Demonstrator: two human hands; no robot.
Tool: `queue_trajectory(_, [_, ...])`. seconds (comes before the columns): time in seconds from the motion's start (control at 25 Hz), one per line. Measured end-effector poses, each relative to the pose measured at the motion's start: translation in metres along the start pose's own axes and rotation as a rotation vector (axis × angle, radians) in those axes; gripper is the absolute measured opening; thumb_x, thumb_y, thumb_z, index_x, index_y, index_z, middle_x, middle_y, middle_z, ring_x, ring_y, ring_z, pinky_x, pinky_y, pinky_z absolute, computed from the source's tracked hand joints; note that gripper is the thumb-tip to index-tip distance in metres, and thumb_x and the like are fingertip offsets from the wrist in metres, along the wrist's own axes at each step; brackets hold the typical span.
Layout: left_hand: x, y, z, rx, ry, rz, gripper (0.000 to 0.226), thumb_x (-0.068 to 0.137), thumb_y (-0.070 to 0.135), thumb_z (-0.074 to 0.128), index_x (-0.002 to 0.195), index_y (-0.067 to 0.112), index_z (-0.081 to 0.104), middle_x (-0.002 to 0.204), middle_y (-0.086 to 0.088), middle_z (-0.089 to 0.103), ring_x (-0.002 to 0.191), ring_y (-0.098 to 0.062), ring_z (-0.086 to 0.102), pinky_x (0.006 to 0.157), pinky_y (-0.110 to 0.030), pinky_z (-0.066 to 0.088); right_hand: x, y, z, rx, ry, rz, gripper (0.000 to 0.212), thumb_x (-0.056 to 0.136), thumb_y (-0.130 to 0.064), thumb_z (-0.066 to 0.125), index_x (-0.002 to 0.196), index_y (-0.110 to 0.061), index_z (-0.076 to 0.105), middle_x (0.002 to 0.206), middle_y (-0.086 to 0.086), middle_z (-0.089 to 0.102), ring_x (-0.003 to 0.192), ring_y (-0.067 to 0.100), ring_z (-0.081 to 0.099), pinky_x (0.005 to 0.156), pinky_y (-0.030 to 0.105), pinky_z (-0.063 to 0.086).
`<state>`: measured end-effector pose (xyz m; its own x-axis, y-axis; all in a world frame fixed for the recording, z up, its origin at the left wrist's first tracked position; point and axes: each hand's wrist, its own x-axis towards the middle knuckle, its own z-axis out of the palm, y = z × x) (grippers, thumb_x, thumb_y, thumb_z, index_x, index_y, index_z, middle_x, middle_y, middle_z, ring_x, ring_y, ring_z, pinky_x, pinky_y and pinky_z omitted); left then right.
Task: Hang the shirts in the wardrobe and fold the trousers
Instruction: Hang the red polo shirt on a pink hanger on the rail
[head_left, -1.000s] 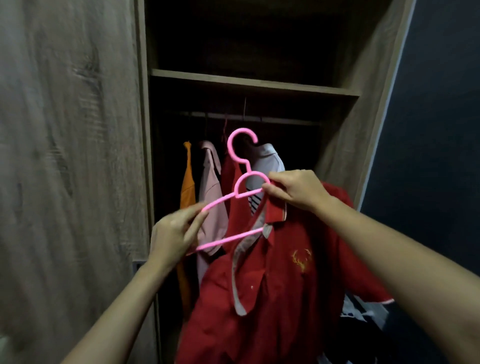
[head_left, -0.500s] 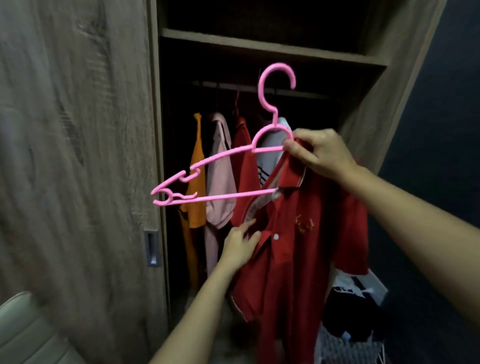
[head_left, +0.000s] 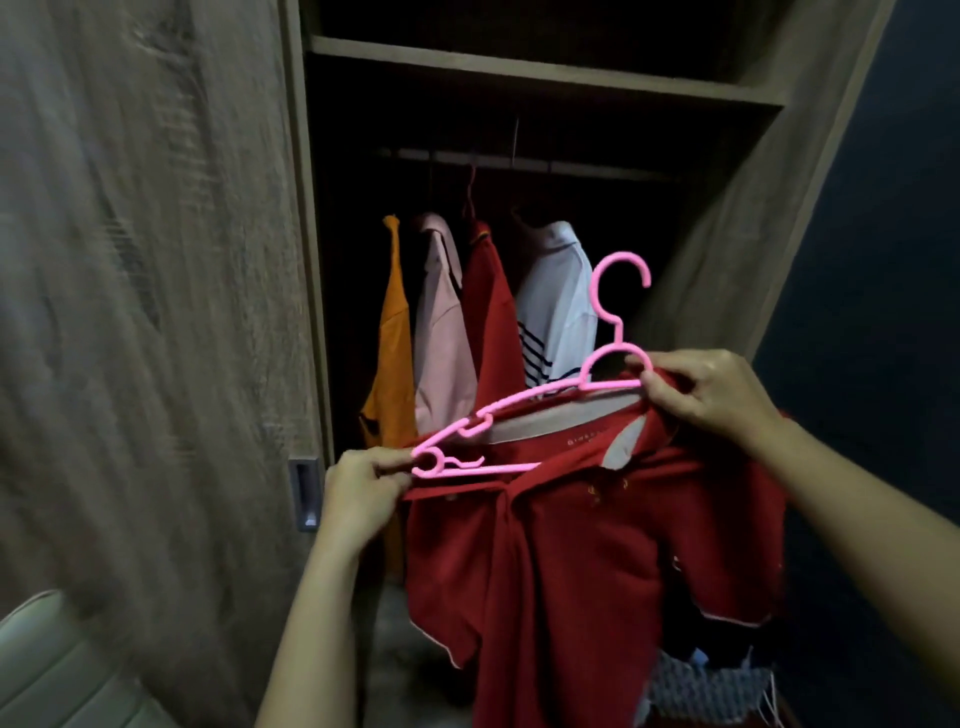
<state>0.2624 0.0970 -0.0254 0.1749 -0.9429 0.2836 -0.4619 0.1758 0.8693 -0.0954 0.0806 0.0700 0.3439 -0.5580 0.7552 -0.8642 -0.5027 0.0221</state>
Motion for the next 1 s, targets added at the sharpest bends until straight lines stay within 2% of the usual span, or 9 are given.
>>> queue_trajectory(0.12, [0.002, 0.005, -0.016, -0.059, 0.080, -0.081, 0.032, 0.074, -0.003, 0.066, 0.093, 0.020, 0.076, 0.089, -0.001, 0.074, 0.075, -0.003, 0.065, 0.064, -0.008, 0.045, -0.011, -0.005, 0.012, 0.077, -0.038, -0.133, 0.049, 0.090, -0.056, 0.039, 0.112, -0.024, 0.069, 0.068, -0.001, 0.067, 0.057, 0.014, 0.063, 0.053, 0.029, 0.049])
queue_trajectory(0.2, [0.000, 0.011, -0.027, -0.018, 0.184, -0.118, 0.031, 0.075, -0.002, 0.062, 0.089, 0.021, 0.077, 0.090, -0.003, 0.074, 0.081, -0.012, 0.067, 0.070, -0.015, 0.048, -0.014, -0.013, 0.018, -0.024, -0.038, -0.186, 0.049, 0.094, -0.053, 0.035, 0.109, -0.024, 0.070, 0.058, -0.003, 0.055, 0.047, 0.013, 0.057, 0.041, 0.026, 0.042])
queue_trajectory(0.32, [-0.004, 0.030, -0.030, 0.173, 0.393, -0.061, 0.030, 0.076, 0.003, 0.055, 0.093, 0.015, 0.076, 0.099, -0.013, 0.073, 0.098, -0.031, 0.065, 0.089, -0.032, 0.048, -0.011, -0.051, 0.032, -0.174, 0.074, -0.114, 0.046, 0.094, -0.053, 0.034, 0.103, -0.027, 0.071, 0.064, -0.002, 0.060, 0.054, 0.019, 0.064, 0.038, 0.023, 0.040])
queue_trajectory(0.4, [-0.009, 0.050, -0.014, 0.231, 0.505, 0.145, 0.032, 0.072, 0.007, 0.052, 0.095, 0.008, 0.075, 0.093, -0.019, 0.071, 0.087, -0.036, 0.067, 0.081, -0.038, 0.051, 0.003, -0.092, 0.041, -0.143, 0.037, 0.038, 0.041, 0.089, -0.054, 0.037, 0.109, -0.033, 0.066, 0.082, -0.004, 0.068, 0.076, 0.019, 0.069, 0.051, 0.030, 0.051])
queue_trajectory(0.56, [-0.046, 0.062, 0.028, 0.302, 0.404, 0.610, 0.040, 0.077, 0.019, 0.049, 0.111, 0.011, 0.069, 0.089, -0.012, 0.067, 0.076, -0.026, 0.069, 0.059, -0.031, 0.055, 0.032, -0.110, 0.038, 0.104, 0.023, 0.296, 0.038, 0.084, -0.059, 0.044, 0.112, -0.038, 0.061, 0.105, -0.007, 0.071, 0.099, 0.019, 0.066, 0.075, 0.031, 0.050])
queue_trajectory(0.68, [-0.056, 0.048, 0.005, 0.359, 0.392, 0.873, 0.043, 0.086, 0.034, 0.053, 0.126, 0.016, 0.052, 0.073, 0.001, 0.065, 0.060, -0.014, 0.059, 0.057, -0.029, 0.049, 0.039, -0.091, 0.022, 0.245, 0.077, 0.339, 0.039, 0.076, -0.064, 0.051, 0.106, -0.041, 0.061, 0.092, -0.015, 0.072, 0.089, 0.010, 0.068, 0.076, 0.033, 0.053])
queue_trajectory(0.8, [-0.025, 0.060, -0.038, 0.373, 0.514, 0.882, 0.050, 0.088, 0.050, 0.049, 0.123, 0.015, 0.050, 0.107, -0.009, 0.067, 0.090, -0.026, 0.059, 0.080, -0.040, 0.045, 0.046, -0.089, 0.019, 0.382, 0.053, 0.287, 0.036, 0.075, -0.064, 0.055, 0.102, -0.042, 0.062, 0.089, -0.018, 0.072, 0.085, 0.002, 0.068, 0.077, 0.039, 0.054])
queue_trajectory(0.88, [0.012, 0.070, -0.065, 0.547, 0.389, 0.762, 0.060, 0.082, 0.062, 0.046, 0.121, 0.018, 0.053, 0.114, -0.009, 0.064, 0.101, -0.028, 0.059, 0.086, -0.043, 0.045, 0.049, -0.095, 0.018, 0.439, 0.007, 0.234, 0.038, 0.075, -0.065, 0.056, 0.104, -0.041, 0.064, 0.096, -0.018, 0.072, 0.090, 0.000, 0.067, 0.081, 0.040, 0.054])
queue_trajectory(1.0, [0.041, 0.068, -0.079, 0.422, 0.008, 0.683, 0.058, 0.076, 0.079, 0.037, 0.084, 0.026, 0.061, 0.070, 0.006, 0.065, 0.066, -0.007, 0.062, 0.062, -0.033, 0.050, 0.049, -0.094, 0.011, 0.327, -0.019, 0.209, 0.059, 0.071, -0.078, 0.044, 0.118, -0.044, 0.056, 0.101, -0.017, 0.069, 0.096, 0.005, 0.066, 0.082, 0.032, 0.052])
